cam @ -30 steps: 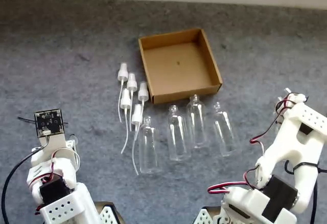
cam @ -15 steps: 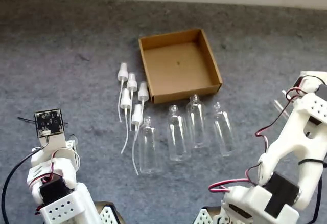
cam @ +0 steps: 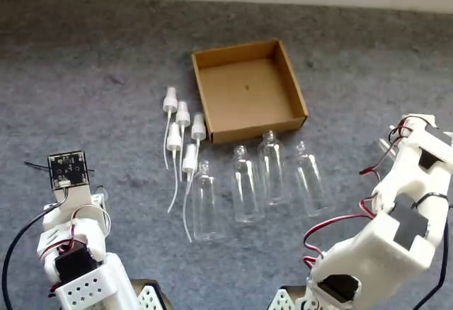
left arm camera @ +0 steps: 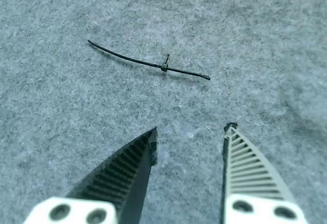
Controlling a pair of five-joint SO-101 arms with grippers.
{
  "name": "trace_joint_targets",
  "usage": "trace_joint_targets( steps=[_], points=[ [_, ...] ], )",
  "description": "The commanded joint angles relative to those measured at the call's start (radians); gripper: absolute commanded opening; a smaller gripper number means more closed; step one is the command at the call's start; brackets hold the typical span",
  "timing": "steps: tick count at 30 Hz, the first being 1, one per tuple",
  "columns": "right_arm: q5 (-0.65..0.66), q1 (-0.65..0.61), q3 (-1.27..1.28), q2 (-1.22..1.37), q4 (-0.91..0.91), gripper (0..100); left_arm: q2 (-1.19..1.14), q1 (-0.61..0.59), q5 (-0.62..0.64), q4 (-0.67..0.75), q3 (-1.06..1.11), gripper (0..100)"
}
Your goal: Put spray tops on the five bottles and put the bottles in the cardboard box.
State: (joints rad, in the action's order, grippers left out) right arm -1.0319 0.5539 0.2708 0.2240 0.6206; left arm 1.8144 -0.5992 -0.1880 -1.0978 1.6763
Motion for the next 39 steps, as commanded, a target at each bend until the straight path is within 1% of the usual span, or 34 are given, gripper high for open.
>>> trace_joint_targets(
  steps=[1,3,5,7,9,11,13,16,19,21,22,24,26,27,28,32,33,35,37,39],
  points=[
    [-0.005,0.01,-0.016,0.01,-0.007,31.4,0.008,0.012,-0.012,-0.006,0.019,20],
    [-0.002,0.01,-0.016,0.013,-0.004,31.2,0.008,0.012,-0.012,-0.006,0.019,20],
    [0.028,0.012,-0.01,0.013,-0.002,27.7,0.008,0.012,-0.012,-0.006,0.019,20],
    [0.153,0.016,-0.01,0.012,-0.002,21.1,0.008,0.012,-0.012,-0.006,0.019,20],
    [0.327,0.012,-0.008,0.01,-0.002,14.3,0.008,0.012,-0.012,-0.006,0.019,20],
    [0.534,0.01,-0.002,0.01,0.013,8.5,0.008,0.012,-0.012,-0.006,0.019,20],
    [0.724,0.005,0.012,0.01,0.091,5.1,0.008,0.012,-0.012,-0.006,0.019,20],
    [1.043,-0.036,0.018,0.008,0.237,4.9,0.008,0.013,-0.012,-0.006,0.019,20],
    [1.384,-0.111,0.019,0.008,0.384,4.9,0.008,0.012,-0.012,-0.006,0.019,20],
    [1.553,-0.165,0.021,0.008,0.504,4.7,0.008,0.012,-0.012,-0.006,0.019,20],
    [1.599,-0.185,0.021,0.008,0.562,4.5,0.008,0.012,-0.012,-0.006,0.019,20],
    [1.622,-0.213,0.015,-0.015,0.642,4.0,0.008,0.012,-0.012,-0.006,0.019,20],
    [1.645,-0.222,0.025,-0.088,0.648,2.6,0.008,0.012,-0.012,-0.008,0.019,20],
    [1.682,-0.229,0.048,-0.136,0.651,2.4,0.008,0.012,-0.012,-0.008,0.019,20],
    [1.728,-0.236,0.088,-0.189,0.651,2.4,0.008,0.012,-0.012,-0.008,0.019,20],
    [1.987,-0.252,0.311,-0.426,0.642,2.4,0.008,0.012,-0.012,-0.008,0.019,20],
    [2.038,-0.232,0.361,-0.475,0.642,2.4,0.008,0.012,-0.012,-0.008,0.019,20],
    [2.088,-0.186,0.443,-0.542,0.642,2.4,0.008,0.012,-0.012,-0.008,0.019,20],
    [2.108,-0.134,0.469,-0.568,0.638,2.5,0.008,0.012,-0.012,-0.008,0.019,20],
    [2.107,-0.082,0.469,-0.562,0.596,2.6,0.008,0.012,-0.012,-0.008,0.019,20]
  ],
)
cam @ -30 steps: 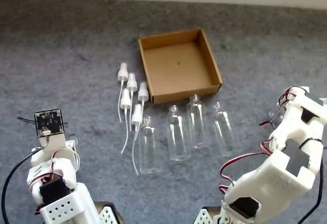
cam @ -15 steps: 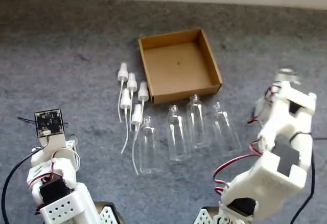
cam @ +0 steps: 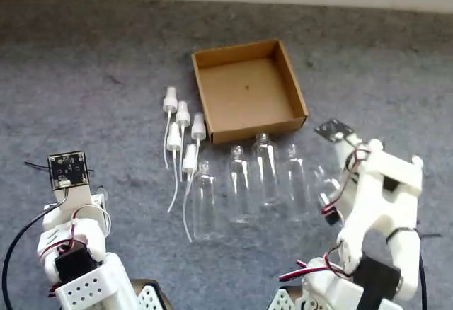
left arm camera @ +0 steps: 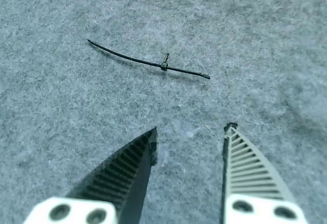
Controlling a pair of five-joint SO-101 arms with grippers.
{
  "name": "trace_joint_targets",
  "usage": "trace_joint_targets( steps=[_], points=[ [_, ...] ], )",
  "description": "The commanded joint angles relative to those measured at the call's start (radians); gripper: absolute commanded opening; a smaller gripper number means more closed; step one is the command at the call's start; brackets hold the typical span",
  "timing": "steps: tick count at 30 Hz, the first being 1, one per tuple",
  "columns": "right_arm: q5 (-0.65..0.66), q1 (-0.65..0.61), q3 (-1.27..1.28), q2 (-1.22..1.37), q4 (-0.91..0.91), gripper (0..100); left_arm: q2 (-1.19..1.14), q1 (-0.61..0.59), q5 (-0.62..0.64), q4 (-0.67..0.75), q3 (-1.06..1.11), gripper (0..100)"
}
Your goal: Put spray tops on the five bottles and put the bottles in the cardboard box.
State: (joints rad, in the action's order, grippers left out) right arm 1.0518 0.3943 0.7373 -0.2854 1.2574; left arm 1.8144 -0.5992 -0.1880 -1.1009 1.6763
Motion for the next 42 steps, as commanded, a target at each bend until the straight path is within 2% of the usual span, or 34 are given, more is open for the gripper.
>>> trace_joint_targets(
  steps=[1,6,11,18,24,27,32,42],
  points=[
    [0.023,0.108,0.007,-0.045,-0.067,3.1,0.008,0.012,-0.012,-0.005,0.019,20],
    [-0.049,0.205,0.004,0.031,-0.157,15.6,0.008,0.012,-0.012,-0.005,0.019,20],
    [-0.074,0.216,0.002,0.096,-0.189,28.4,0.008,0.012,-0.012,-0.005,0.019,20],
    [-0.083,0.208,-0.035,0.096,-0.17,28.6,0.008,0.012,-0.012,-0.005,0.019,20],
    [-0.273,0.128,-0.199,0.107,-0.071,28.9,0.008,0.012,-0.012,-0.005,0.019,20],
    [-0.321,0.062,-0.262,0.107,-0.031,28.9,0.008,0.012,-0.012,-0.005,0.019,20],
    [-0.324,0.007,-0.292,0.11,-0.012,28.9,0.008,0.01,-0.012,-0.005,0.019,20],
    [-0.316,0.047,-0.297,0.117,-0.016,28.9,0.008,0.01,-0.012,-0.005,0.019,20]
  ],
)
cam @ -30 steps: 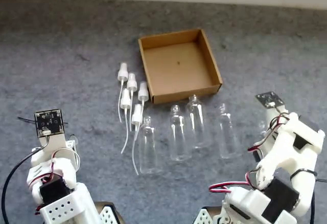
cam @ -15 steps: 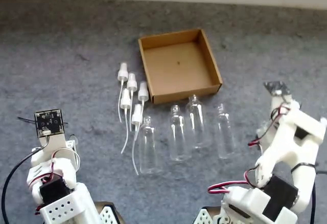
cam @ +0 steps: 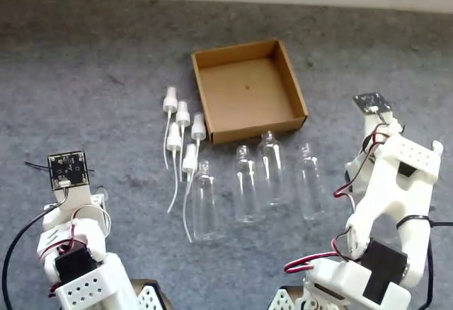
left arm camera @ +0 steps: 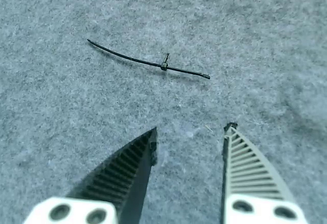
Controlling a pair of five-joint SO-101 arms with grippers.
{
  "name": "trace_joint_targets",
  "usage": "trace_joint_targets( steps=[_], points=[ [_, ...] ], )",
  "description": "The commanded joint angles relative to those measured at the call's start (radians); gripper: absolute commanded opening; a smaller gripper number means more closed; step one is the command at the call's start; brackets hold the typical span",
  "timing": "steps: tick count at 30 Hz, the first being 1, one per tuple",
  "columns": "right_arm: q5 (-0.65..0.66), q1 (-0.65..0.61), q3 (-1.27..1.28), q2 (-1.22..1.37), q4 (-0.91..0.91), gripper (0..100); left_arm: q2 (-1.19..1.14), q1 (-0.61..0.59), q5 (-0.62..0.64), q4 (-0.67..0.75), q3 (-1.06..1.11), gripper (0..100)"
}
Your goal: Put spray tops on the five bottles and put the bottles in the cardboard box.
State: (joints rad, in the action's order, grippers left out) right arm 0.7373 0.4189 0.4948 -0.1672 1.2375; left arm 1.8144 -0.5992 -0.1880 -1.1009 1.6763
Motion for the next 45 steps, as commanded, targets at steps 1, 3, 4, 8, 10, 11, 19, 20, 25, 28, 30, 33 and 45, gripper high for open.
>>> trace_joint_targets(
  steps=[1,3,4,8,10,11,19,20,25,28,30,33,45],
  points=[
    [0.009,0.025,-0.056,0.018,0.004,28.9,0.008,0.01,-0.012,-0.005,0.019,20],
    [0.032,0.031,-0.087,0.074,0.005,28.9,0.008,0.01,-0.012,-0.005,0.019,20],
    [0.032,0.041,-0.117,0.111,0.01,28.9,0.008,0.01,-0.012,-0.005,0.019,20],
    [0.037,0.108,-0.255,0.214,0.031,28.9,0.008,0.01,-0.012,-0.005,0.019,20],
    [0.044,0.128,-0.314,0.245,0.048,28.9,0.008,0.01,-0.012,-0.005,0.019,20],
    [0.064,0.131,-0.335,0.257,0.056,28.9,0.008,0.01,-0.012,-0.005,0.019,20],
    [0.169,0.134,-0.341,0.337,0.061,28.8,0.008,0.012,-0.012,-0.005,0.019,20],
    [0.186,0.134,-0.335,0.344,0.076,28.8,0.008,0.012,-0.012,-0.005,0.019,20],
    [0.216,0.136,-0.298,0.348,0.091,28.6,0.008,0.012,-0.012,-0.005,0.019,20],
    [0.219,0.16,-0.295,0.348,0.099,28.6,0.008,0.012,-0.012,-0.005,0.019,20],
    [0.222,0.176,-0.295,0.348,0.099,28.6,0.008,0.012,-0.012,-0.005,0.019,20],
    [0.25,0.185,-0.294,0.349,0.099,28.6,0.008,0.012,-0.012,-0.005,0.019,20],
    [0.273,0.185,-0.269,0.354,0.09,20.6,0.008,0.012,-0.012,-0.005,0.019,20]
  ],
)
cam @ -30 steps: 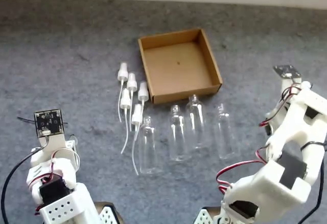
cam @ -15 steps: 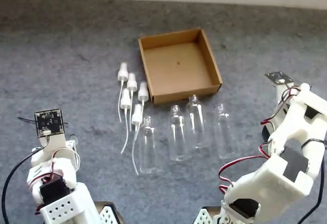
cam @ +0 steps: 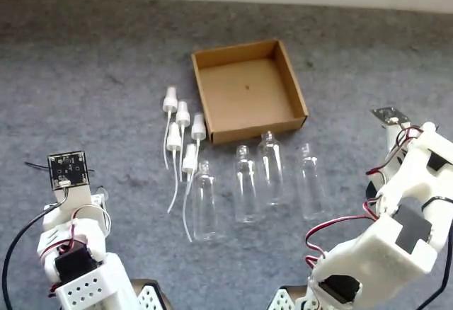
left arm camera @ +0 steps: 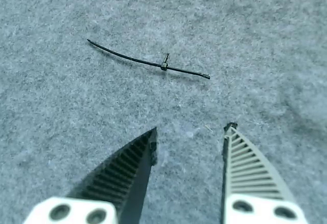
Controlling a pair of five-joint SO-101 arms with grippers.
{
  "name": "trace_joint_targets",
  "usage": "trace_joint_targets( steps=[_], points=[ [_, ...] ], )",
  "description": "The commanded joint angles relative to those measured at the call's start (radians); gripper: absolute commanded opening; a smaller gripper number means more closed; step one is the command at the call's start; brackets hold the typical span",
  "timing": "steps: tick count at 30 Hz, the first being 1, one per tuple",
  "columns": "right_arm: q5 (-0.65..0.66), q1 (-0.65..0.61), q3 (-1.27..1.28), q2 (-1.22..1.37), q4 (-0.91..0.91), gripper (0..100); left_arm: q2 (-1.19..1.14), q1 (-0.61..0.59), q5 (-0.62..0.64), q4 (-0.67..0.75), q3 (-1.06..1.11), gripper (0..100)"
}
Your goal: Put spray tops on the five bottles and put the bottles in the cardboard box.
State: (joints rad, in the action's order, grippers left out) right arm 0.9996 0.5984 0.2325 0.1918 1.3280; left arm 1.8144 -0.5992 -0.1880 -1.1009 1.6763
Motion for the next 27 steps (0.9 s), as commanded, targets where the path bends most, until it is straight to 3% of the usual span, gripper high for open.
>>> trace_joint_targets(
  steps=[1,7,14,17,23,27],
  points=[
    [0.011,0.005,-0.007,-0.005,-0.001,18.3,0.008,0.012,-0.012,-0.005,0.019,20],
    [0.005,0.005,-0.013,-0.013,0.01,8.9,0.008,0.012,-0.012,-0.005,0.019,20],
    [-0.089,-0.031,-0.081,-0.079,0.081,0.9,0.012,0.016,-0.009,-0.005,-0.015,20],
    [-0.146,-0.096,-0.114,-0.174,0.159,0.5,0.01,0.019,-0.011,0.002,-0.064,20],
    [-0.339,-0.265,-0.122,-0.469,0.168,0.5,0.007,0.228,-0.046,-0.055,-0.2,20],
    [-0.423,-0.371,-0.039,-0.682,0.157,0.5,-0.042,0.257,-0.089,-0.06,-0.317,20]
  ],
)
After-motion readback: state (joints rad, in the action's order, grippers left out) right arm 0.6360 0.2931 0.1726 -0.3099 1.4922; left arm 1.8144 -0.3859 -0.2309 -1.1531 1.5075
